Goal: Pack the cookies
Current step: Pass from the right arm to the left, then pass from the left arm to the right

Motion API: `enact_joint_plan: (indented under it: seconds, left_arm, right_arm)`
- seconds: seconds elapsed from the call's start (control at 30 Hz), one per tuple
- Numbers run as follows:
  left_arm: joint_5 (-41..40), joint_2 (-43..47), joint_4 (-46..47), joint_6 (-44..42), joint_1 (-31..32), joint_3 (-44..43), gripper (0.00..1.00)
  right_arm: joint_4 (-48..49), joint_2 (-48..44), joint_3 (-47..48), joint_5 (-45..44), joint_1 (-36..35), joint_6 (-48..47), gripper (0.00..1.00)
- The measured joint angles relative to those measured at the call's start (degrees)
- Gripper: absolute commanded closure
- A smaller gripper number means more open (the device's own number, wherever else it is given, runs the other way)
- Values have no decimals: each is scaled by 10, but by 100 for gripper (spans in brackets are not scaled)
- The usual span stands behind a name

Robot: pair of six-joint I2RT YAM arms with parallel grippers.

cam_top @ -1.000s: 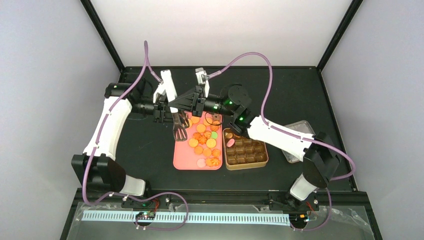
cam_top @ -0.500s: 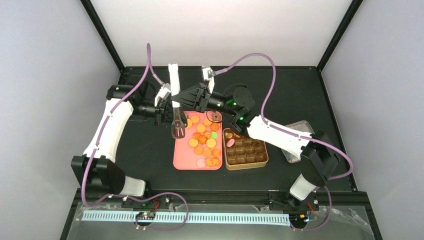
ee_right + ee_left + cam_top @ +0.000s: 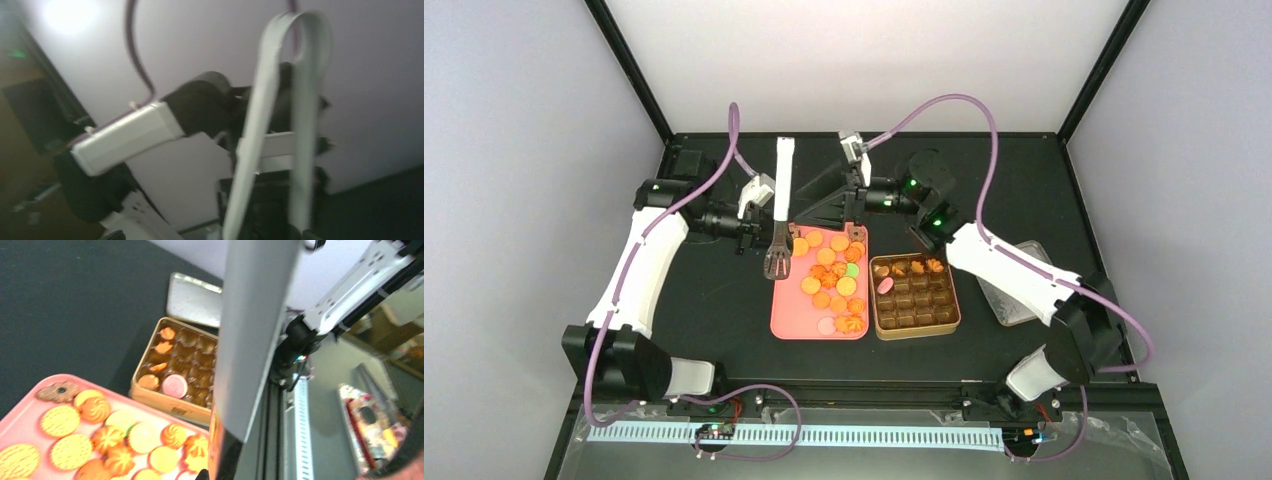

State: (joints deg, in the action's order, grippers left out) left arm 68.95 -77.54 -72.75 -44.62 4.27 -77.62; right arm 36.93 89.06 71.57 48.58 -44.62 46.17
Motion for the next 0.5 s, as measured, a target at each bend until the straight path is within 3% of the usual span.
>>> enact_joint_plan:
  seconds: [0.27,0.5]
  left_arm:
    - [-98,28,40,4,42,14,98]
    - [-149,28,41,-11,87,28,98]
  right_arm:
    - [-322,-43,62,-10,22,-253,0]
    - [-386,-29,81,20,22,-319,4]
